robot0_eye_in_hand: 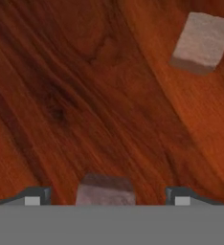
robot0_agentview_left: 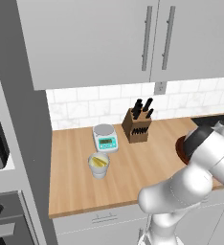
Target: Grab a lemon wedge from the fridge and one ice cube from the ice bowl, and put them in the glass of lemonade.
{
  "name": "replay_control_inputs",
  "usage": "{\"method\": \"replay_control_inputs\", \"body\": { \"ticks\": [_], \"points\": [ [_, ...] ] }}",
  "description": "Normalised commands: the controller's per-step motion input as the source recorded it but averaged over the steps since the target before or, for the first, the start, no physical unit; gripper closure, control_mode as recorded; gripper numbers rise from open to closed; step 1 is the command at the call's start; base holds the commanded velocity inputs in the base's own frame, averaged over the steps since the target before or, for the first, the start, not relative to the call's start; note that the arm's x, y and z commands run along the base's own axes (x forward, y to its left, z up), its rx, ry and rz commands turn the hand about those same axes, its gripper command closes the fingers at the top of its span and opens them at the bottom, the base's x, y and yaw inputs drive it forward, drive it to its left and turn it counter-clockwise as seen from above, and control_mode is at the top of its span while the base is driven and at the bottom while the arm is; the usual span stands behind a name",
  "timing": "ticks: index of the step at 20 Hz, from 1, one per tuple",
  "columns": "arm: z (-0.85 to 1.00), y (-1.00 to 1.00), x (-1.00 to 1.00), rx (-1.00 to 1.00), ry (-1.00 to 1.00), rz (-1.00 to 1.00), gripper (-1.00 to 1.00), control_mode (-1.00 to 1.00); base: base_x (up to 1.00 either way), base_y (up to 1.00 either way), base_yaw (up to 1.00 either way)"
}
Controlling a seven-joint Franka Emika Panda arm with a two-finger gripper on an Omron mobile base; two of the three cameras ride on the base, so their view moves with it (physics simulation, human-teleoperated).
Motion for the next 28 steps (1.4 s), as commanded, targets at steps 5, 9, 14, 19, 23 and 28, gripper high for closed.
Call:
{"method": "replay_control_inputs", "body": {
  "ticks": [5,9,14,19,23,28],
  "points": [
    [0.0,0.0,-0.21,0.0,-0.03,0.0,-1.0,-1.0,0.0,0.0,0.0],
    [0.0,0.0,-0.01,0.0,0.0,0.0,-1.0,-1.0,0.0,0.0,0.0],
    [-0.16,0.0,0.0,0.0,0.0,0.0,-1.0,-1.0,0.0,0.0,0.0],
    [0.0,0.0,0.0,0.0,0.0,0.0,-1.0,-1.0,0.0,0.0,0.0],
    [0.0,0.0,0.0,0.0,0.0,0.0,-1.0,-1.0,0.0,0.0,0.0],
    [0.0,0.0,0.0,0.0,0.0,0.0,-1.0,-1.0,0.0,0.0,0.0]
  ]
}}
